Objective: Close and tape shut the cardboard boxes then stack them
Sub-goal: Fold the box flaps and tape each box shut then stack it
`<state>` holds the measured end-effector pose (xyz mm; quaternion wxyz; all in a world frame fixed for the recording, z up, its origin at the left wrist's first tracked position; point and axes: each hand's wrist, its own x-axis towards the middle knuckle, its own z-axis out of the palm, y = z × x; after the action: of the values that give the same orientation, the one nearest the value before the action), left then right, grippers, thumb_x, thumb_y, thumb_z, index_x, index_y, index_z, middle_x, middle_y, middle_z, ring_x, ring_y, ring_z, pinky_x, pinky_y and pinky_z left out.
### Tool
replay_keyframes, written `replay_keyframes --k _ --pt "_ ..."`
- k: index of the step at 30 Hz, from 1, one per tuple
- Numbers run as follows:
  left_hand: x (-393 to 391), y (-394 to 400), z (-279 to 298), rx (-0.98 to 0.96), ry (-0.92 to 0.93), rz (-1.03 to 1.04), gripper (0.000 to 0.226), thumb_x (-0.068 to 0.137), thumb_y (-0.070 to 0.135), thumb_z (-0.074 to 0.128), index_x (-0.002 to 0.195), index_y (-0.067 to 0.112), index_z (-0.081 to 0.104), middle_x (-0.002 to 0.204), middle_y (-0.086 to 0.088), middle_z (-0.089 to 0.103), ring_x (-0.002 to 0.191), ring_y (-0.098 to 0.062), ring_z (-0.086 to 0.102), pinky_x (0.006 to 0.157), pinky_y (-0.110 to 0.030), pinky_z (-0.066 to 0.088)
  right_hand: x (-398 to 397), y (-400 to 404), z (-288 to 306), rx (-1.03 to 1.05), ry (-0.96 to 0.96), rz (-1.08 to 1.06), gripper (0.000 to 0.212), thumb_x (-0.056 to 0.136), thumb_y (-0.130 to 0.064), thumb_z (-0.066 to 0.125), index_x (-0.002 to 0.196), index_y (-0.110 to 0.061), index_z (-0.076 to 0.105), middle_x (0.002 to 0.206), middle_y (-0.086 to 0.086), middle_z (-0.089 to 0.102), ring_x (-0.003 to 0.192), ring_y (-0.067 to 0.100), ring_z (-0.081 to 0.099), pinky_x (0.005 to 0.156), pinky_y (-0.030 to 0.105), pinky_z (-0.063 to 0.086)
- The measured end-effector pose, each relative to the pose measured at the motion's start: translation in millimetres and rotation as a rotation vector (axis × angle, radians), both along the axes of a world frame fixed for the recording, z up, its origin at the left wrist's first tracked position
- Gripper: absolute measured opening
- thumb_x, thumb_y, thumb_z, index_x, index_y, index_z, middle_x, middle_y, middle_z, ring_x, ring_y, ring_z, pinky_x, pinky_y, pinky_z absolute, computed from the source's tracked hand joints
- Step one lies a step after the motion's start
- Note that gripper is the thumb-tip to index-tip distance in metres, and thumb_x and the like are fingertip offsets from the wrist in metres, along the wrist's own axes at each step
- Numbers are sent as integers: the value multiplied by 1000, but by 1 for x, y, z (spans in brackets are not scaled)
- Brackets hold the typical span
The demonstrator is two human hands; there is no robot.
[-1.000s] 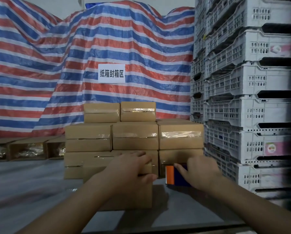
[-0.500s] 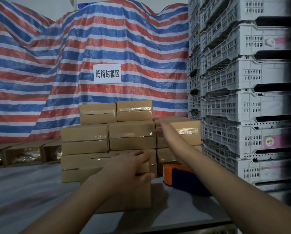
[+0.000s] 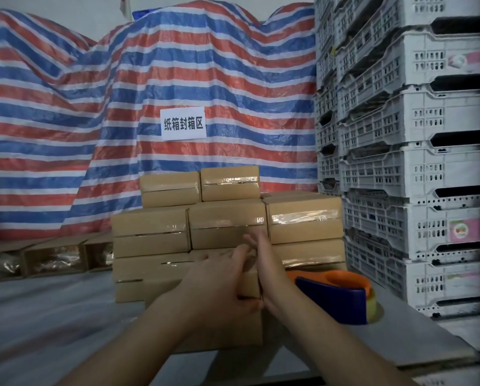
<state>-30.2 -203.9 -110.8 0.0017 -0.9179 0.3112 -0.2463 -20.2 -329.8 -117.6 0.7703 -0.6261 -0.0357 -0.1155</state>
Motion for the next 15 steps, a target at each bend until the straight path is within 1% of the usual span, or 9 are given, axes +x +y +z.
replay_keyframes --k 2,3,5,6,7,9,11,13,15 --pt "-2 1 2 -35 28 -24 97 78 69 60 151 33 7 152 10 37 133 -10 43 110 -37 35 -6 -2 -5 -52 67 27 59 104 -60 25 143 -24 50 136 5 55 116 18 53 94 33 40" --pt "-3 3 3 -91 64 -61 97 78 67 62 151 35 7 154 10 34 133 -8 41 109 -32 35 -9 -3 -7 -52 91 58 64 101 -64 26 144 -23 49 131 6 58 113 19 57 93 34 46" --pt "-6 10 9 -290 155 -175 90 80 61 65 150 41 11 153 15 32 128 3 37 100 -16 36 -12 -8 -12 -34 98 99 69 97 -71 27 140 -25 55 132 11 61 116 24 61 99 42 51" --pt "-9 15 12 -401 173 -215 83 82 60 63 148 45 15 150 20 32 124 9 35 94 -10 34 -14 -8 -14 -57 100 103 69 95 -73 26 137 -29 59 137 12 60 119 24 60 100 42 49" --pt "-12 22 15 -491 157 -212 75 83 64 57 146 47 19 144 26 33 120 12 35 88 -8 34 -15 -8 -14 -86 110 94 71 93 -74 24 138 -32 58 144 13 55 125 25 56 103 43 46" --pt "-17 42 19 -612 52 -129 70 78 76 41 141 48 30 129 30 35 112 8 44 81 -13 37 -16 -7 -14 -156 135 34 77 92 -76 21 155 -33 34 159 11 37 142 30 38 117 49 31" --pt "-16 64 16 -735 7 -22 76 73 80 34 138 41 40 125 25 42 106 -2 56 81 -23 45 -16 -6 -16 -254 89 -7 79 91 -75 20 160 -37 12 166 5 21 150 30 23 122 52 20" --pt "-12 84 7 -888 90 91 83 74 76 36 141 28 46 134 11 52 116 -14 56 93 -36 48 -20 -6 -23 -384 22 5 89 79 -80 24 158 -45 -1 168 -1 14 152 29 18 122 52 19" --pt "-12 96 -5 -1023 268 163 74 82 68 42 141 23 48 136 -1 55 123 -20 52 103 -41 43 -22 -6 -35 -507 12 19 97 78 -80 40 155 -50 -10 167 -4 15 151 29 22 121 53 24"
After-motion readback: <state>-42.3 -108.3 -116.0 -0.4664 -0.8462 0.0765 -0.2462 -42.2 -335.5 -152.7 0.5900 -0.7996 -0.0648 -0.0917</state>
